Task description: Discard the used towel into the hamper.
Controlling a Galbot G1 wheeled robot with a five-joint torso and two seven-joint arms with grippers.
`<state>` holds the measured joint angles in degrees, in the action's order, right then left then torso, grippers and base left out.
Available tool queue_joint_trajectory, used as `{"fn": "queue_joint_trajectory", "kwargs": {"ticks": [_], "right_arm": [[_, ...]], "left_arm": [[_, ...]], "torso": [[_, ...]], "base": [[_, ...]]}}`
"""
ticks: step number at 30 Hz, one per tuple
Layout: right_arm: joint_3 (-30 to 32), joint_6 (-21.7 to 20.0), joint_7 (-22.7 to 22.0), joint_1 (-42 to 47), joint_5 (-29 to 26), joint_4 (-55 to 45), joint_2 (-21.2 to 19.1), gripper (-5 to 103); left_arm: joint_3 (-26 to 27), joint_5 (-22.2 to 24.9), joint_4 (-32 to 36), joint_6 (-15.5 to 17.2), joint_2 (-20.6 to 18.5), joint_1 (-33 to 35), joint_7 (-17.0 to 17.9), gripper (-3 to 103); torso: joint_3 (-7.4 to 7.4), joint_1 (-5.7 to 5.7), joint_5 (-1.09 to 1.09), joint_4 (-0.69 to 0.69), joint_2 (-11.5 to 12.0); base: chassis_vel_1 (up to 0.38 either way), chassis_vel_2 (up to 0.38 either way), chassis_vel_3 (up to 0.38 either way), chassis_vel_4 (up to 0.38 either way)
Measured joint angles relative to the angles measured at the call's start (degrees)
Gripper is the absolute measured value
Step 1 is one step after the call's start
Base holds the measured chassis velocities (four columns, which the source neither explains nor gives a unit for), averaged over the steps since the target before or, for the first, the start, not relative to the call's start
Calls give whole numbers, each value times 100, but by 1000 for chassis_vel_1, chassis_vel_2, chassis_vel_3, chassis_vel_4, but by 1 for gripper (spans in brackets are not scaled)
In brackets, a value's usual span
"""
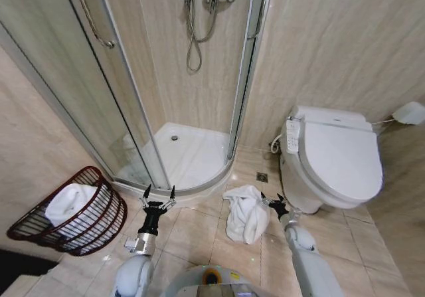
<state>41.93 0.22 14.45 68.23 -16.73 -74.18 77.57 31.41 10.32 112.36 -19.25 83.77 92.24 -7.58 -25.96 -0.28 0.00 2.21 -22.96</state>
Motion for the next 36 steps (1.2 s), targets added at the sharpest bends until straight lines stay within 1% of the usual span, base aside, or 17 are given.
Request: {"fn": "queue_joint_trajectory", "kwargs": {"ticks": [4, 12, 24, 31, 32, 36], "right_arm": [[-10, 60, -59, 83, 63, -58, 67, 100], [-29, 74, -42, 189, 148, -118, 170, 100], [-48, -35, -51, -32, 135, 114, 215, 100], [-66, -4, -56, 27, 145, 91, 279, 100], [-66, 61, -97, 36, 191, 87, 304, 100], [-71, 167, -169, 74, 269, 82, 339, 100]], "left_arm": [[-16, -17, -62, -29, 32, -8, -25, 100], [-36, -27, -145, -72, 63, -12, -40, 100], [-34, -38, -220, -106, 55, -51, -73, 100], [-39, -39, -237, -141, 62, -65, -94, 100], [-46, -39, -269, -218, 69, -95, -83, 100], [-51, -48, -317, -337, 111, -148, -50, 100]], "torso": [[3, 3, 0, 0, 9], [60, 24, 1, 0, 91], [67, 26, 1, 0, 99], [66, 26, 0, 0, 98], [65, 27, 0, 0, 98], [64, 27, 1, 0, 96]], "base": [[0, 0, 0, 0], [0, 0, 0, 0], [0, 0, 0, 0], [0, 0, 0, 0], [0, 0, 0, 0], [0, 0, 0, 0]]}}
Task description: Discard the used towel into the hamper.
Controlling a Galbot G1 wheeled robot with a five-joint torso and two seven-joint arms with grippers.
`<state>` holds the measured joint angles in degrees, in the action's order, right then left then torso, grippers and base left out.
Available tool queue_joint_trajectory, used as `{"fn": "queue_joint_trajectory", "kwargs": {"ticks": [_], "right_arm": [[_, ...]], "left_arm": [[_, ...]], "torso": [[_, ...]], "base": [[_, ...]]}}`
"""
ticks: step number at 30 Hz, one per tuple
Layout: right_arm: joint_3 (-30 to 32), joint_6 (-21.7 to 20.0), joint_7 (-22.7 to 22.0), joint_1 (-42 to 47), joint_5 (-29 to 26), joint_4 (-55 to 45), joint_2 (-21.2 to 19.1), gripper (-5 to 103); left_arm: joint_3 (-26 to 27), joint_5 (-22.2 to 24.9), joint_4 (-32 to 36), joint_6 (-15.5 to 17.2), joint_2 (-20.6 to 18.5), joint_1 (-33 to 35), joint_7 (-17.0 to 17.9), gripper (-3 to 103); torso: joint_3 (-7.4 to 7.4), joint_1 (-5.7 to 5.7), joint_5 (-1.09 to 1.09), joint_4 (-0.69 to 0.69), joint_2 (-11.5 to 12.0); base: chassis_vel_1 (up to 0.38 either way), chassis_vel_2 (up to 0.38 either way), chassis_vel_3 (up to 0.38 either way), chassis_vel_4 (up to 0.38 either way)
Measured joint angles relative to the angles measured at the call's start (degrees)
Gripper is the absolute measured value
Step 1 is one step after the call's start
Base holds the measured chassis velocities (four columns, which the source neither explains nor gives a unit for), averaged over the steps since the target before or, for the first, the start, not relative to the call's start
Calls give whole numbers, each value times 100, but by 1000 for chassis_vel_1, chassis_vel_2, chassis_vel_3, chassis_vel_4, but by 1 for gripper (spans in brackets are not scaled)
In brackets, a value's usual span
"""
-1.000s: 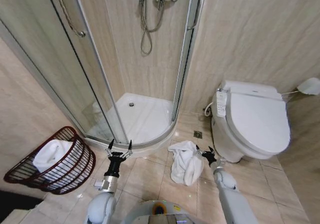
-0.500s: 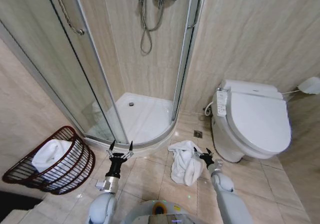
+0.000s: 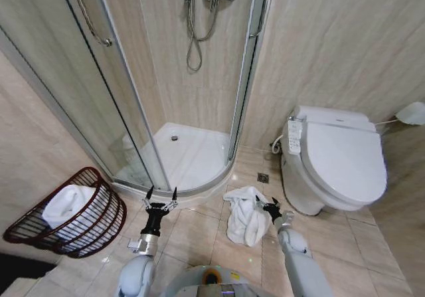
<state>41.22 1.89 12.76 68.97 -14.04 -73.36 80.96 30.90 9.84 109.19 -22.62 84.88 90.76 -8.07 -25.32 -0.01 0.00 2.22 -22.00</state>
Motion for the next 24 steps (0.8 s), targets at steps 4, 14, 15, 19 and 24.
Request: {"fn": "queue_joint_trajectory", "kwargs": {"ticks": [4, 14, 15, 19, 24], "right_arm": [[-13, 32, -108, 36, -14, -2, 42, 100], [-56, -68, -118, 115, -101, -2, 242, 100], [-56, -68, -118, 115, -101, -2, 242, 100], [-62, -149, -120, 137, -132, 12, 325, 100], [-78, -584, -325, 53, -246, 86, 360, 100]], "left_arm": [[-13, -3, 0, -4, 9, 14, 3, 100], [-25, -1, 1, 19, 5, 14, -4, 100], [-25, -1, 1, 19, 5, 14, -4, 100], [-25, 6, -1, 35, 0, -2, -4, 100], [-35, 4, 25, 100, -9, -37, -7, 100]], "torso": [[0, 0, 1, 0, -1], [-2, 1, 0, 0, -3], [-2, 1, 0, 0, -3], [-2, 1, 0, 0, -4], [-3, 1, 0, 0, -5]], "base": [[0, 0, 0, 0], [0, 0, 0, 0], [0, 0, 0, 0], [0, 0, 0, 0], [0, 0, 0, 0]]}}
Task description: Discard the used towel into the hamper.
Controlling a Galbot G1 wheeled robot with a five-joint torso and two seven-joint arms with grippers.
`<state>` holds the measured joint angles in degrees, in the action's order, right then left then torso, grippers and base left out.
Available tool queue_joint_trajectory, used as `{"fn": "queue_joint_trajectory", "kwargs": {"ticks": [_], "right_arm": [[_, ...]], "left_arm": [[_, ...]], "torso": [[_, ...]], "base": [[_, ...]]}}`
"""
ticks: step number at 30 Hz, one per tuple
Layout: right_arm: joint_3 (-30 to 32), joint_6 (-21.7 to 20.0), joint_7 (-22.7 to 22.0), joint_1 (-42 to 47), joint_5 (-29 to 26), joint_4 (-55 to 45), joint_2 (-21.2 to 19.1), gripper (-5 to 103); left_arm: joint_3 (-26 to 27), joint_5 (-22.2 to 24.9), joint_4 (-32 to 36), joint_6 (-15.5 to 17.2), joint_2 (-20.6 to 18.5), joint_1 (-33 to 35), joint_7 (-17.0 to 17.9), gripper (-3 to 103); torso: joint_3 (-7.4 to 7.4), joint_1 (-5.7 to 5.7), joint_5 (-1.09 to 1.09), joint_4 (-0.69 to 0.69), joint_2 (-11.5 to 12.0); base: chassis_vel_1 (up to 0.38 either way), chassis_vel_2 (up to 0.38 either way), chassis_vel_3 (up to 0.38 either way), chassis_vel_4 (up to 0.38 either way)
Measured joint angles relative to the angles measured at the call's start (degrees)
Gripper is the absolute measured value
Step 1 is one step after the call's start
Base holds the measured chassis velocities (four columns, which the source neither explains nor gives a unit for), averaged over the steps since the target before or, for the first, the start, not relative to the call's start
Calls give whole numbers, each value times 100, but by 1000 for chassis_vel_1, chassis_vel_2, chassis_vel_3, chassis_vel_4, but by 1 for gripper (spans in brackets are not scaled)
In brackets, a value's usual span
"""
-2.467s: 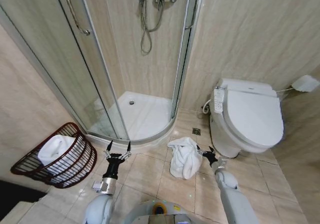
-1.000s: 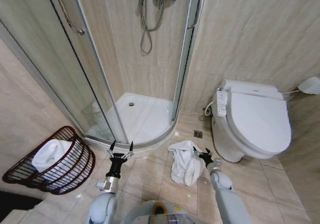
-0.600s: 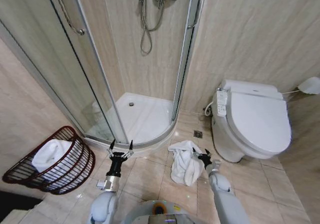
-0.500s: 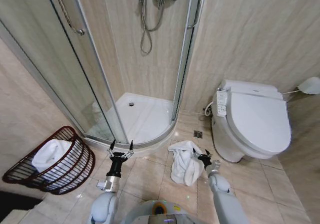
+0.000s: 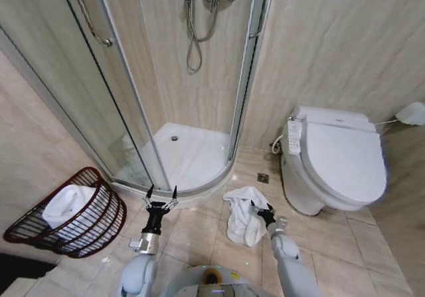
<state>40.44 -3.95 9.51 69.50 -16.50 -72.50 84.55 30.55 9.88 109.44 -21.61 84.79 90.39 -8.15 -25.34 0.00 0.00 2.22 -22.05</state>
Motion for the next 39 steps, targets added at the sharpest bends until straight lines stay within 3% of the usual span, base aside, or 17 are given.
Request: {"fn": "queue_joint_trajectory", "kwargs": {"ticks": [1, 5, 18, 29, 39], "right_arm": [[-6, -333, -231, -23, -42, -41, 2, 100], [-16, -818, -561, -113, -335, -88, -11, 100], [34, -935, 6, -520, -810, 574, -284, 101], [44, -929, 71, -526, -915, 590, -330, 75], [46, -845, 98, -495, -937, 567, -306, 42]], "left_arm": [[0, 0, 8, 15, -5, -15, -1, 100], [-3, -6, 8, 32, -7, -61, -5, 100], [21, -18, 17, 31, -10, -55, -16, 100], [-2, -10, 21, 15, 23, -45, -15, 100], [25, 22, 27, -11, 4, -32, -13, 100]], "torso": [[0, 0, 0, 0, 0], [0, 0, 0, 0, -1], [-1, 0, -1, 0, -1], [-1, 0, 0, 0, -1], [-1, 0, -1, 0, -1]], "base": [[0, 0, 0, 0], [0, 0, 0, 0], [0, 0, 0, 0], [0, 0, 0, 0], [0, 0, 0, 0]]}}
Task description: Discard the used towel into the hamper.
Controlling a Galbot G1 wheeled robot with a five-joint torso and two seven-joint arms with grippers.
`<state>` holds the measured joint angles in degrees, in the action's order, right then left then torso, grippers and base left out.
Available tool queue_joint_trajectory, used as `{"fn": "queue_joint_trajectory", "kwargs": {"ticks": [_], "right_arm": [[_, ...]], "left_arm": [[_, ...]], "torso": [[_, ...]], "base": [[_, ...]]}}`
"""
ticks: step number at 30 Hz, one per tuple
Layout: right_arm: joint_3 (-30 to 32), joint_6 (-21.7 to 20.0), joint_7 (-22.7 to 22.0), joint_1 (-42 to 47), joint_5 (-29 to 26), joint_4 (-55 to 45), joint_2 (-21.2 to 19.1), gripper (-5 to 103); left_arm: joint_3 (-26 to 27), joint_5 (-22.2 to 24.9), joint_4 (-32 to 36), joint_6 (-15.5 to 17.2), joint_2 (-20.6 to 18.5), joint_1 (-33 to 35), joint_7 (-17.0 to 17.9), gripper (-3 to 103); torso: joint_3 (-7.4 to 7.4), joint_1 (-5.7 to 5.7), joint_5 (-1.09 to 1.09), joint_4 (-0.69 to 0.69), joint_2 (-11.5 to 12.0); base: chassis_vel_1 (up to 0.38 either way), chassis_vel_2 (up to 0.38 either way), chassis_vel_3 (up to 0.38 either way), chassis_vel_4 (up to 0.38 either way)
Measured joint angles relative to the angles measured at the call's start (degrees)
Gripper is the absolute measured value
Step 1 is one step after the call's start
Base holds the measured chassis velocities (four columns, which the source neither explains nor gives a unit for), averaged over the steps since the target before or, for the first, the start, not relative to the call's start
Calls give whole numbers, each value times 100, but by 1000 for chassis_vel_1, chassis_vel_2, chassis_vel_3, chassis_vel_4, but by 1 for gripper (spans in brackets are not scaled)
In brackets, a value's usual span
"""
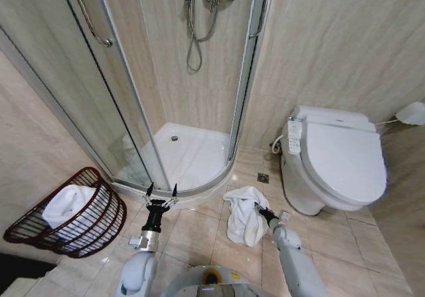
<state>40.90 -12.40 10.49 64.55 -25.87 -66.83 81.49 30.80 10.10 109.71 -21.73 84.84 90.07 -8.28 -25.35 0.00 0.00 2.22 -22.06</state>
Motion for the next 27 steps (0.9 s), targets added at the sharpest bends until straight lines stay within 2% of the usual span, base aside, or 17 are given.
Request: {"fn": "queue_joint_trajectory", "kwargs": {"ticks": [2, 5, 6, 8, 9, 12, 14, 17, 18, 21, 27], "right_arm": [[0, 25, -4, 10, 0, -23, 2, 42], [7, 292, -196, 134, 104, -309, 34, 31], [7, 292, -196, 134, 104, -309, 34, 31], [29, 593, -425, 317, 437, -636, 93, 23], [29, 593, -425, 317, 437, -636, 93, 23], [73, 940, -642, 609, 908, -1160, 218, 12], [83, 1028, -682, 682, 1018, -1302, 252, 8], [123, 1361, -800, 966, 1686, -1972, 389, 4], [123, 1361, -800, 966, 1686, -1972, 389, 4], [127, 1494, -835, 1153, 2194, -2678, 483, 4], [88, 1369, -814, 1329, 2477, -3870, 575, 4]], "left_arm": [[3, 2, 0, -3, 0, 1, 0, 100], [17, 27, 0, -39, -4, -3, 3, 100], [17, 27, 0, -39, -4, -3, 3, 100], [15, 50, -4, -56, 1, 0, 4, 100], [15, 50, -4, -56, 1, 0, 4, 100], [-6, 59, -20, -80, 14, -3, 5, 100], [-10, 63, -21, -87, 16, -5, 5, 100], [-13, 91, -22, -106, 10, -9, 4, 100], [-13, 91, -22, -106, 10, -9, 4, 100], [1, 142, -18, -127, 1, -5, 5, 100], [10, 204, 8, -170, -4, 28, 9, 100]], "torso": [[0, 0, 0, 0, 0], [0, 0, 0, 1, 0], [0, 0, 0, 1, 0], [0, 0, 1, 0, 0], [0, 0, 1, 0, 0], [0, 0, 0, 0, 0], [0, 0, 1, 0, 0], [0, 0, 0, -1, 0], [0, 0, 0, -1, 0], [0, 0, -1, 0, 0], [0, 0, 1, 0, 0]], "base": [[0, 0, 0, 0], [0, 0, 0, 0], [0, 0, 0, 0], [0, 0, 0, 0], [0, 0, 0, 0], [0, 0, 0, 0], [0, 0, 0, 0], [0, 0, 0, 0], [0, 0, 0, 0], [0, 0, 0, 0], [0, 0, 0, 0]]}}
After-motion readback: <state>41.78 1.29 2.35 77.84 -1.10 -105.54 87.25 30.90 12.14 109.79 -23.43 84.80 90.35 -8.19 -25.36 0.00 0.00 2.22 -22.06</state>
